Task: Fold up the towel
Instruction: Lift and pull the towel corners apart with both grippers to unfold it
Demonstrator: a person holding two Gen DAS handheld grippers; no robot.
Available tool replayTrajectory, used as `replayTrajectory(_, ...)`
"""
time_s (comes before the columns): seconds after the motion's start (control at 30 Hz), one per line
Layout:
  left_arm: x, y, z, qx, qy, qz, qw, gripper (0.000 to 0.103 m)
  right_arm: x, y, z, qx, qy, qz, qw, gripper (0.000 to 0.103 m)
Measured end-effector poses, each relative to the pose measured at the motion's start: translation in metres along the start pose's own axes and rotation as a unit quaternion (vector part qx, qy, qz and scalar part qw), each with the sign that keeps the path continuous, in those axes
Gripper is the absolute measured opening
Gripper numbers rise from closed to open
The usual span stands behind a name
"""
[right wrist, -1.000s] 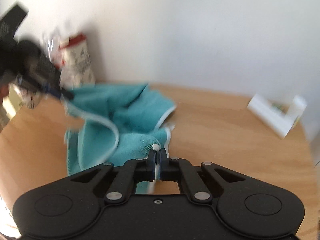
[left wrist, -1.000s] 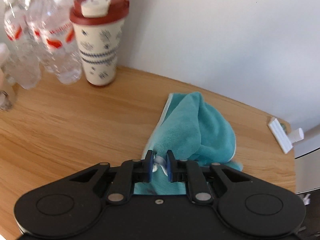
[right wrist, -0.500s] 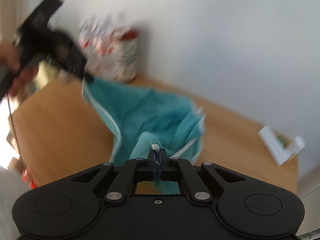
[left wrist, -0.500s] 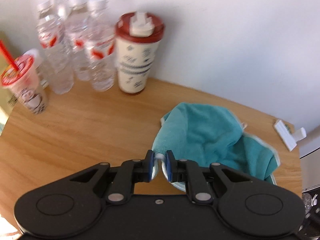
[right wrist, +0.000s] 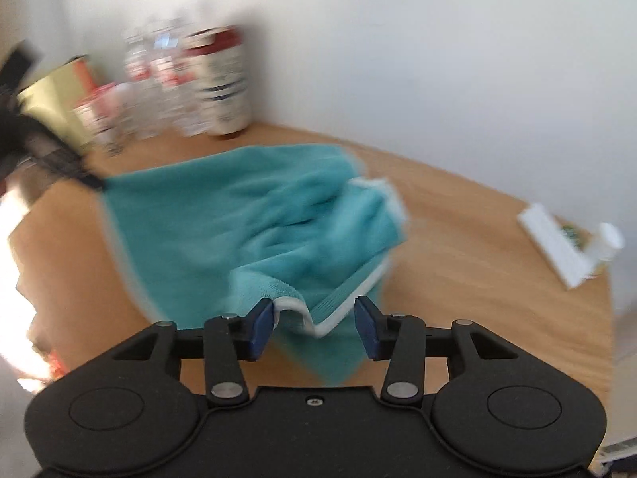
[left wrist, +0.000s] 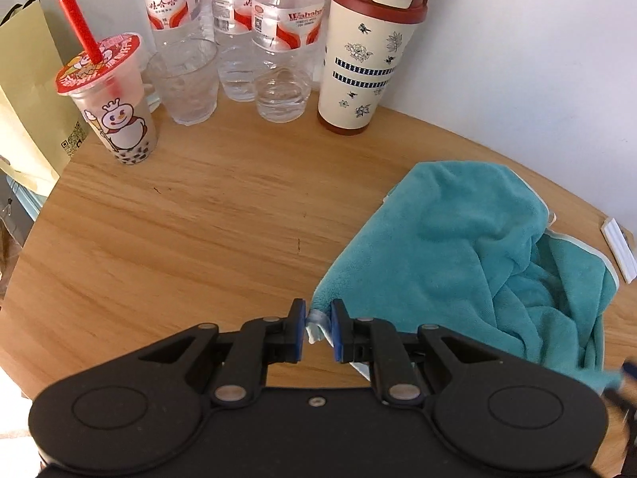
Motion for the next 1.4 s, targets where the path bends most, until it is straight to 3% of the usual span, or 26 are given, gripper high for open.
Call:
replayTrajectory(0.13,-0.001,-0.001,-0.002,0.001,-0.004,-0.004,1.0000,0.013,0.013,-0.034,0.036,0.005,-0.106,-0.028,0.994,0.050)
replayTrajectory(0.27,-0.001,-0.002,-0.005,0.010,0.000,-0.005,0.9999,0.013,0.016,-0.031,0.064,0.030,-0.195,-0.007,0.980,0.050)
replayTrajectory(0.4,-0.001,-0.002,-0.009,0.016,0.004,-0.008,0.9998,0.013,0.013,-0.041,0.085,0.023,-0.234,-0.031,0.972,0.050)
replayTrajectory(0.53,-0.002,-0.001,-0.010,0.017,0.010,-0.011,0.9997,0.013,-0.002,-0.077,0.092,0.066,-0.315,-0.082,0.943,0.048)
replayTrajectory(0.63,-0.003,0.001,-0.011,0.021,0.006,-0.010,0.9997,0.014,-0.014,-0.095,0.095,0.086,-0.373,-0.099,0.919,0.038)
replayTrajectory(0.7,-0.002,0.002,-0.012,0.023,0.006,-0.009,0.9997,0.014,-0.020,-0.104,0.096,0.102,-0.411,-0.101,0.900,0.023)
replayTrajectory(0.83,-0.003,0.004,-0.017,0.030,0.011,-0.010,0.9994,0.014,-0.022,-0.112,0.095,0.104,-0.418,-0.113,0.896,0.021)
replayTrajectory(0.93,-0.004,0.005,-0.021,0.039,0.014,-0.006,0.9991,0.014,-0.023,-0.118,0.094,0.105,-0.423,-0.122,0.892,0.011)
replayTrajectory(1.13,-0.001,0.011,-0.029,0.042,0.021,0.004,0.9989,0.013,0.004,-0.079,0.098,0.094,-0.410,-0.071,0.905,0.005)
replayTrajectory(1.23,-0.003,0.009,-0.026,0.042,0.008,0.002,0.9991,0.014,0.021,-0.047,0.089,0.102,-0.375,-0.048,0.920,0.005)
replayTrajectory(1.3,-0.007,0.003,-0.024,0.030,0.004,-0.013,0.9994,0.018,0.030,-0.029,0.083,0.103,-0.353,-0.032,0.929,0.005)
replayTrajectory(1.33,-0.010,0.000,-0.023,0.025,0.003,-0.023,0.9994,0.027,0.034,-0.020,0.080,0.104,-0.346,-0.025,0.932,0.005)
replayTrajectory(1.37,-0.013,-0.004,-0.022,0.019,0.002,-0.033,0.9993,0.042,0.036,-0.012,0.078,0.105,-0.339,-0.021,0.935,0.005)
replayTrajectory(1.4,-0.016,-0.007,-0.022,0.013,0.004,-0.038,0.9992,0.046,0.037,-0.009,0.075,0.105,-0.335,-0.022,0.936,0.005)
Point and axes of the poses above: each gripper's, at about its wrist camera, not at the fingertips, and y roughly against the way its jaws point, z to its right, x to its top, the point moved 5 cm from there along -y, roughly the way its jaws point, and after that the axes turned 8 degrees about -x, right-handed, at the moved point
